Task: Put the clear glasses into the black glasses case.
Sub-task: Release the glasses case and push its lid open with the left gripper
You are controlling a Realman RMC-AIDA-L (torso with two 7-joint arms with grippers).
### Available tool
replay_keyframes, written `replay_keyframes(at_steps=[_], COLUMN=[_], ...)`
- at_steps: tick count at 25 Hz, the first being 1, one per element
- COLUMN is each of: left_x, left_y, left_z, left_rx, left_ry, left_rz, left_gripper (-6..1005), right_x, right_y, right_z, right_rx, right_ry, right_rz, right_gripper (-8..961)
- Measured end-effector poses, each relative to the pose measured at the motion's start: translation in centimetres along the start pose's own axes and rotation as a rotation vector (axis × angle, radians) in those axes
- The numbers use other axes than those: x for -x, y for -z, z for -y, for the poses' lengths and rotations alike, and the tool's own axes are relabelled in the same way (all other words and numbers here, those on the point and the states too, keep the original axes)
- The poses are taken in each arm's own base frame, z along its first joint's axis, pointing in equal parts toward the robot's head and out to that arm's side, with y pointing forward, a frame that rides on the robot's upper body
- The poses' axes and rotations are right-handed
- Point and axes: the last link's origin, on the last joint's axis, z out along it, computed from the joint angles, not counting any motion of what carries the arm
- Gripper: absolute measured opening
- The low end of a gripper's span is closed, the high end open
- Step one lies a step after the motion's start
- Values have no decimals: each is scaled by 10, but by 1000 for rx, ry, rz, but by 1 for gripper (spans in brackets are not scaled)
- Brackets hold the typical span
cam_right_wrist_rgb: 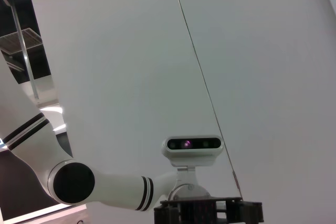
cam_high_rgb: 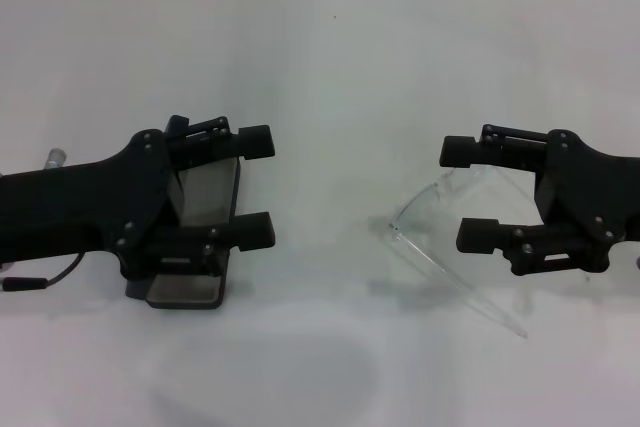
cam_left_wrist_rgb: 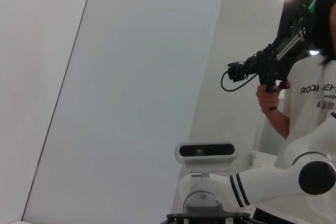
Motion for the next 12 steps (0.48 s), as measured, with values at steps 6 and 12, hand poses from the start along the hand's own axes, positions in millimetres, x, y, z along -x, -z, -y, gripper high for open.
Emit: replay_keyframes(at_steps=[6, 12], left_x=[0, 0], left_y=[-1, -1], left_z=[0, 1], left_rx=[1, 1], left_ry=[-1, -2], left_rz=[-1, -1], left_gripper=[875, 875], right_x=[0, 0], right_y=[0, 0], right_z=[0, 0], right_rx=[-1, -2], right_ry=[1, 2], right_rz=[0, -1], right_gripper=[840, 839])
